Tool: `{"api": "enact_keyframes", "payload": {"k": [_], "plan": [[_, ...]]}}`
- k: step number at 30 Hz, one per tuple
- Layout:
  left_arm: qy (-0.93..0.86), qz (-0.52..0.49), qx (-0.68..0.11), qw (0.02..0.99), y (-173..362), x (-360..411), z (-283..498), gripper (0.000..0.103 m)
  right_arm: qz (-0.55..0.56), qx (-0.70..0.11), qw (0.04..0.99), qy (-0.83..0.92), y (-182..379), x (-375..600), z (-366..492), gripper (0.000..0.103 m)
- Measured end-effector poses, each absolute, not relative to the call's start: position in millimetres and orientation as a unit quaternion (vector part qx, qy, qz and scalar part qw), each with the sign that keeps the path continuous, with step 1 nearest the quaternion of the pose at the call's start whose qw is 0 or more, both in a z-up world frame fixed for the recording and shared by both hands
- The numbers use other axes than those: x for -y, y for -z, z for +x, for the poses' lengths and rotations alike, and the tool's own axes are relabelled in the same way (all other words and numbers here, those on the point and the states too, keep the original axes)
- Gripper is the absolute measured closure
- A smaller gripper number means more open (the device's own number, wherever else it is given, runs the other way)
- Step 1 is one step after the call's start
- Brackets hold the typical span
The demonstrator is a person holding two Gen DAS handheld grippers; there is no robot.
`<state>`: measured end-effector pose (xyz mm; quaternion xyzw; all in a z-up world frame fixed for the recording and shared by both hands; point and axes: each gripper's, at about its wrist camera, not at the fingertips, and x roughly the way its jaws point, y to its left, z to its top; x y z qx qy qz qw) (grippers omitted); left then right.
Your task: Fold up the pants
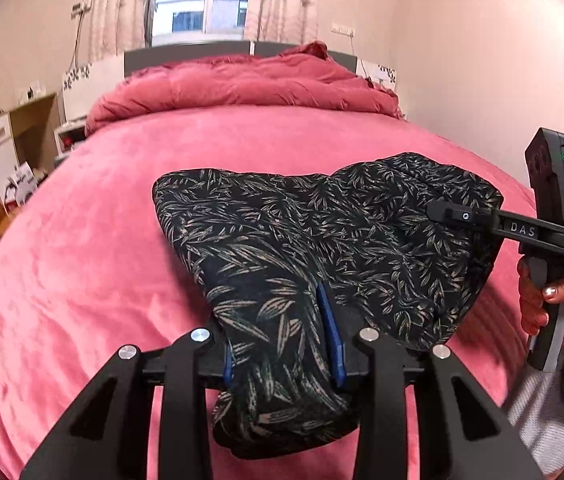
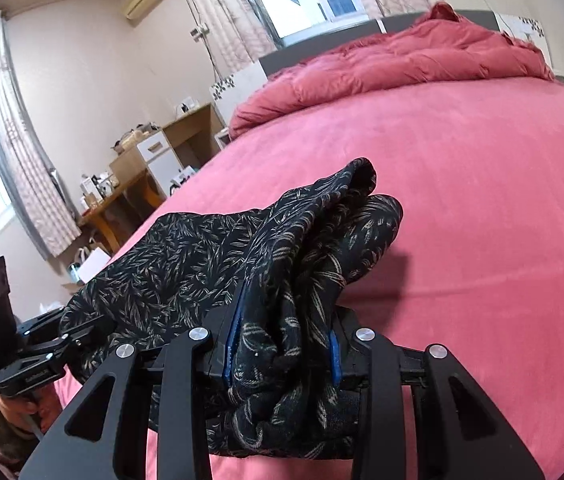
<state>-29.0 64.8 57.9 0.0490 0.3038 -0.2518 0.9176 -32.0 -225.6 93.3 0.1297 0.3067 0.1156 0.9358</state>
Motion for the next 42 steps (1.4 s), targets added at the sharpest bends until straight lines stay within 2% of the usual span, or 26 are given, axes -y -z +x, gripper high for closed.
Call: {"api": "enact_keyframes", "payload": {"k": [9,19,24,27,28,30,31,33,38,42], "plan": [[0.224,0.071,-0.263,0.936,-70.4,-49.0,26.7,0.07,0.107,-0.264,0.953,-0.103,-108.0,230.6,15.0,0.07],[0.193,0.068,-0.242,0.948,-58.3,-31.6,91.1,0.07,0.105,-0.244,0.961,-0.077,-105.0,247.2,81.5,0.07],[0.17,0.064,-0.231,0.956,-47.1,-23.9,119.9,0.07,0.125,-0.248,0.958,-0.068,-92.8,260.7,113.1,0.07],[0.164,0.059,-0.256,0.951,-31.1,-19.9,138.2,0.069,0.134,-0.276,0.951,-0.051,-79.3,269.3,131.2,0.069],[0.16,0.049,-0.268,0.949,-25.1,-22.2,142.3,0.068,0.138,-0.293,0.945,-0.044,-73.2,272.5,136.4,0.068],[0.166,0.025,-0.286,0.943,-14.5,-30.9,146.1,0.063,0.159,-0.334,0.929,-0.022,-55.6,286.7,144.6,0.054],[0.169,0.017,-0.289,0.942,-9.4,-35.1,146.5,0.059,0.18,-0.34,0.923,-0.026,-49.9,294.1,145.2,0.051],[0.173,0.014,-0.296,0.939,-6.0,-37.5,146.5,0.056,0.212,-0.337,0.917,-0.033,-46.9,305.2,143.0,0.047],[0.176,0.03,-0.3,0.937,-4.7,-41.9,144.2,0.046,0.181,-0.343,0.922,-0.004,-51.1,301.7,123.1,0.035],[0.177,0.027,-0.307,0.935,-3.4,-48.4,135.9,0.038,0.186,-0.352,0.917,0.025,-55.7,303.2,101.6,0.031]]}}
